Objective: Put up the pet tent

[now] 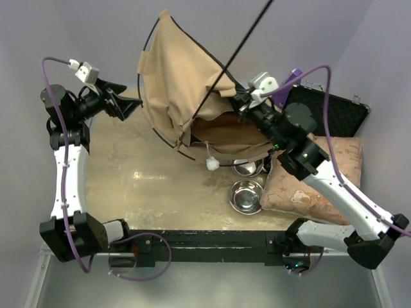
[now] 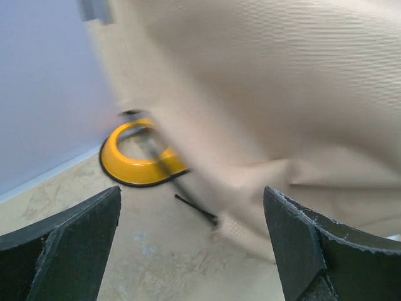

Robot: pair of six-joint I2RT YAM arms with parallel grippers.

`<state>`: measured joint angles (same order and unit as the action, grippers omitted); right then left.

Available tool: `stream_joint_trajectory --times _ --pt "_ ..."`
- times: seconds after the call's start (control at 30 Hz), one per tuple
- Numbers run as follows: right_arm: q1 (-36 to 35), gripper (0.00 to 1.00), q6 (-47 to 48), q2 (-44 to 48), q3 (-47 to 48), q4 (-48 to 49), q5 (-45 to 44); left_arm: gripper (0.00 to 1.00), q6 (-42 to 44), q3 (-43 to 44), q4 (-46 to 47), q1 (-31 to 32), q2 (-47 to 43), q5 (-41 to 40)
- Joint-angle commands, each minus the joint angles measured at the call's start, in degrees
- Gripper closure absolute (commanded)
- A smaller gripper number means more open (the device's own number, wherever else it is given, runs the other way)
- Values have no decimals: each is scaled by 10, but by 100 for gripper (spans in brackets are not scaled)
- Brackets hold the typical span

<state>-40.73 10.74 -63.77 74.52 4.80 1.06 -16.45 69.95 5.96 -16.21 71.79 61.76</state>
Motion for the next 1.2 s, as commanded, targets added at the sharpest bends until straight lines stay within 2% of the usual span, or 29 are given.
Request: stream_joint_trajectory --times 0.0,0.17,0.33,0.4,0.47,0.57,0.7,0.83,1.0,1.17 --pt "-66 100 34 -45 -7 81 -112 0 72 -21 -80 38 -92 33" --pt "-94 100 -5 -101 11 108 -113 0 49 -64 -47 104 -175 -10" --pt "-107 100 -17 -104 20 125 -55 0 76 -97 -84 181 -194 -53" --pt "-109 100 -22 -99 26 123 -37 0 75 -102 -87 193 -193 -66" --pt "-109 100 -27 -79 19 139 7 2 78 -107 -91 196 -191 -129" --pt "-116 100 -26 -46 20 144 70 13 116 -84 -132 195 -165 -204" --pt "-138 100 -15 -21 58 109 143 16 108 -59 -105 194 -147 -182" --pt "-155 100 -3 -23 103 82 188 16 77 -69 -44 194 -183 -167" --pt "-155 100 11 -50 121 56 140 16 86 -82 -54 194 -160 -183" --pt "-155 100 42 -105 80 39 -28 17 120 -84 -59 194 -19 -154"
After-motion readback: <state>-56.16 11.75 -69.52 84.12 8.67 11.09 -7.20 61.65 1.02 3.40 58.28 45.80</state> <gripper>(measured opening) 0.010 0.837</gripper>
